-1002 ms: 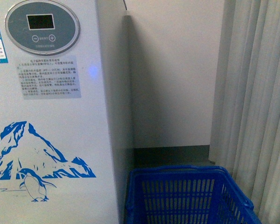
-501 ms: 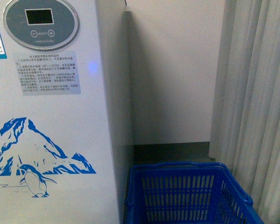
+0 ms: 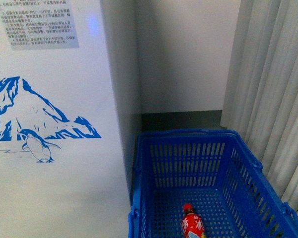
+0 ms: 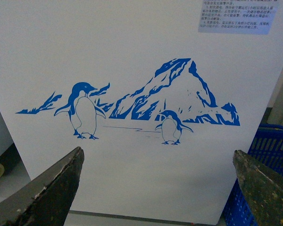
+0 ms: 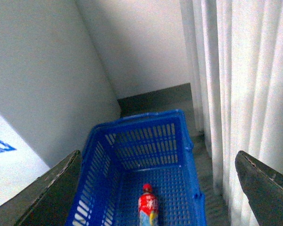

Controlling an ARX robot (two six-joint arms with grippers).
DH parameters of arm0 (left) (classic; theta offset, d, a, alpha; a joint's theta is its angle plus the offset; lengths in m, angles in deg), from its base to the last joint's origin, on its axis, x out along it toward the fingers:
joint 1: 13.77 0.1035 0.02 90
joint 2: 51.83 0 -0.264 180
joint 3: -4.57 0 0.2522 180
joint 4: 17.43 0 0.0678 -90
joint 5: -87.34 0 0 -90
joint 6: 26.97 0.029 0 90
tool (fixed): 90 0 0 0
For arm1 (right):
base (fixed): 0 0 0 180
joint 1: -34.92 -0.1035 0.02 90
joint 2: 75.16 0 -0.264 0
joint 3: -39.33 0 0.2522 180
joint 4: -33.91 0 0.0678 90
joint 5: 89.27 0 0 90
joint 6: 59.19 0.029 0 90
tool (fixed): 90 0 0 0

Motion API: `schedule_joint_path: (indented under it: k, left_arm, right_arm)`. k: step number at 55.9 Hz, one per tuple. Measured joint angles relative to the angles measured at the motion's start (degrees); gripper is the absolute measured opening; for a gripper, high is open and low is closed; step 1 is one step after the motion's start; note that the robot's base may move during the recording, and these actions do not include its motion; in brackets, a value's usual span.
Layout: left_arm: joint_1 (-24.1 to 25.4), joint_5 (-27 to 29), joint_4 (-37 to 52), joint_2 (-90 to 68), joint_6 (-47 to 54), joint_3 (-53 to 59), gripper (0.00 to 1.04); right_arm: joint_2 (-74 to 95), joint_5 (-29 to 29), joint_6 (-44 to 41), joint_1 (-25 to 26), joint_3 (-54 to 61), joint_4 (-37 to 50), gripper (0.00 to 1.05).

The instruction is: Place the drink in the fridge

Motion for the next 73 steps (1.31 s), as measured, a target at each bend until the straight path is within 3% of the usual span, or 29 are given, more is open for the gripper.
schedule_joint_path:
  k: [9, 18, 39, 65, 66, 73]
  left_arm:
    - [0.0, 0.0, 0.0, 0.0, 0.0, 0.0, 0.97]
    - [0.0, 0.0, 0.0, 0.0, 0.0, 0.0, 0.97]
    - [0.0, 0.0, 0.0, 0.0, 0.0, 0.0, 0.97]
    - [0.0, 0.0, 0.0, 0.0, 0.0, 0.0, 0.97]
    - [0.0, 0.0, 0.0, 0.0, 0.0, 0.0, 0.97]
    - [0.0, 0.0, 0.0, 0.0, 0.0, 0.0, 0.97]
  right_arm:
    - [21.3, 0.5, -5.2, -1.8, -3.9, 15.5, 0.97]
    - [42.8, 0.6, -9.6, 0.1, -8.9, 27.6, 0.97]
    - [72.7, 2.0, -16.0, -1.2, -23.6, 37.2, 0.97]
    - [93.6, -0.2, -11.6, -8.9, -43.6, 30.9, 0.97]
    - [110.1, -1.4, -12.8, -15.1, -58.4, 22.1, 0.97]
    - [115.7, -1.0, -14.0, -17.1, -63.6, 18.6, 0.97]
